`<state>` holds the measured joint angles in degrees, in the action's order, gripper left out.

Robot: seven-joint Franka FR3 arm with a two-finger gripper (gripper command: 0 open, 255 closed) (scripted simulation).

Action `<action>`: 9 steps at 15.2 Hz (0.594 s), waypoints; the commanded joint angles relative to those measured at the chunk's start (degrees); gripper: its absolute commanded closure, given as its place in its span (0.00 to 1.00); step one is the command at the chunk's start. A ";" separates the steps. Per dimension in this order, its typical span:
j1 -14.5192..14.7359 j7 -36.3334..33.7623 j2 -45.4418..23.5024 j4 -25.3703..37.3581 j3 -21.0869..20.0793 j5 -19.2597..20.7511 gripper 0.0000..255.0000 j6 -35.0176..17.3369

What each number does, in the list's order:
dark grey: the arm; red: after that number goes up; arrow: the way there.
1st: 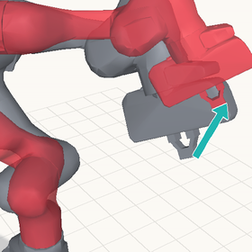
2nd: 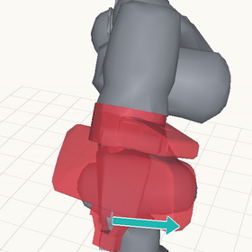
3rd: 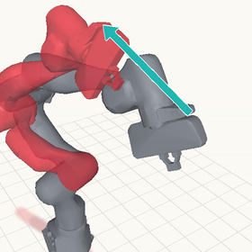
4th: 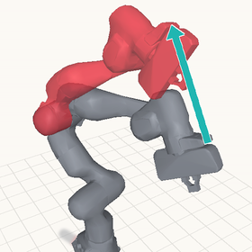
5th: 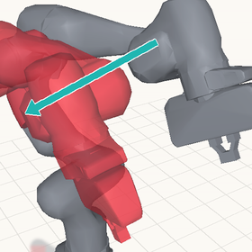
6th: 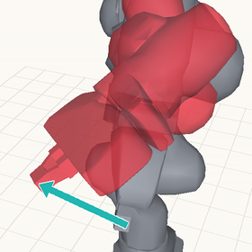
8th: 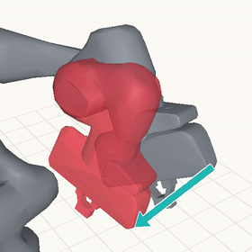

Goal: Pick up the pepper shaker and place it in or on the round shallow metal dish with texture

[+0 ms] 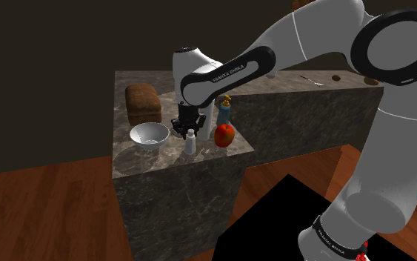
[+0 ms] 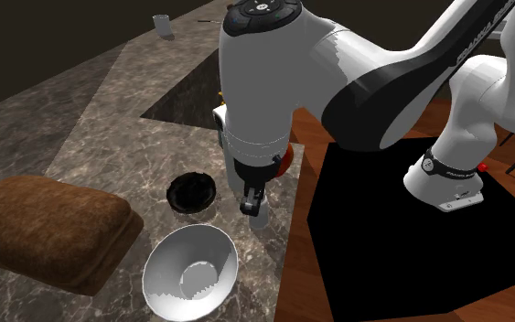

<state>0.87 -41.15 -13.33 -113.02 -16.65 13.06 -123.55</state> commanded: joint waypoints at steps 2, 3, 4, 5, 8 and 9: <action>0.00 0.00 -0.01 -0.03 0.00 -0.01 1.00 0.01; 0.00 0.00 -0.02 -0.02 0.00 0.00 1.00 0.01; 0.00 0.00 -0.02 -0.02 0.00 0.00 1.00 0.01; 0.00 0.00 -0.03 -0.01 0.00 0.00 1.00 0.01; -0.07 0.40 0.74 0.59 -0.11 -0.42 1.00 1.30; -0.10 0.59 1.10 0.92 -0.16 -0.63 1.00 1.96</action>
<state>0.76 -40.67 -12.59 -112.33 -16.73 12.63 -122.17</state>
